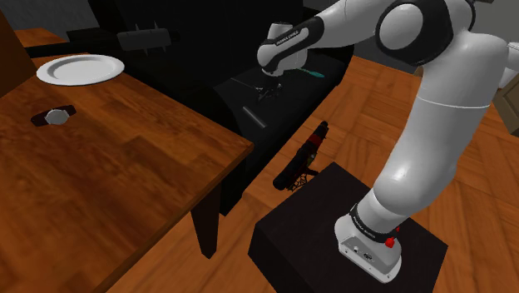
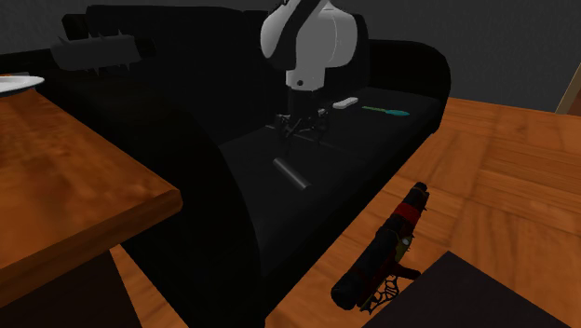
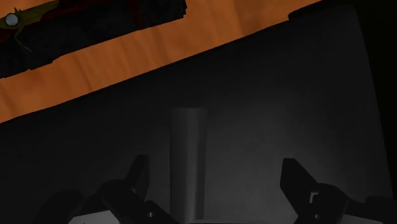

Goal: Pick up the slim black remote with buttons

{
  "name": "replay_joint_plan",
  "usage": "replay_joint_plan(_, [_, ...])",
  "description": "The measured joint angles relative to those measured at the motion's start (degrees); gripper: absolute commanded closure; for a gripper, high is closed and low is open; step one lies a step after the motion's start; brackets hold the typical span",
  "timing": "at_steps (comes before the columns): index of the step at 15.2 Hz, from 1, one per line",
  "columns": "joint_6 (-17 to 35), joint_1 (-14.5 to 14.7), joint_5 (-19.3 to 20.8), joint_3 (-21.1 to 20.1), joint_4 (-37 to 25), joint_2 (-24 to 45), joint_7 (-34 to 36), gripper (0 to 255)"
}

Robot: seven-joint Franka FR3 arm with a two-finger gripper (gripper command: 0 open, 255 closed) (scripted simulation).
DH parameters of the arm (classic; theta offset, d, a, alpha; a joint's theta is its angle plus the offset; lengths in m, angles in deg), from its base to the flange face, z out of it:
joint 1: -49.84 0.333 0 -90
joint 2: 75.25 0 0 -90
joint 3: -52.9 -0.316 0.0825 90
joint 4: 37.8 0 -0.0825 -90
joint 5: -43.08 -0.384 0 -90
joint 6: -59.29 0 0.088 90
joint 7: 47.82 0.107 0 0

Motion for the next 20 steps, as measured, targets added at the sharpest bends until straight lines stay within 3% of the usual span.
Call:
replay_joint_plan(7, [1.9,-1.8,-2.9,-0.1,-12.5,14.7,0.0,0])
replay_joint_plan(15, [5.6,-2.0,-3.5,-0.3,-13.3,19.2,-0.4,0])
replay_joint_plan(16, [5.8,-2.0,-3.5,-0.3,-13.3,19.4,-0.4,255])
replay_joint_plan(20, [6.0,-2.1,-3.5,-0.3,-13.2,19.4,-0.5,255])
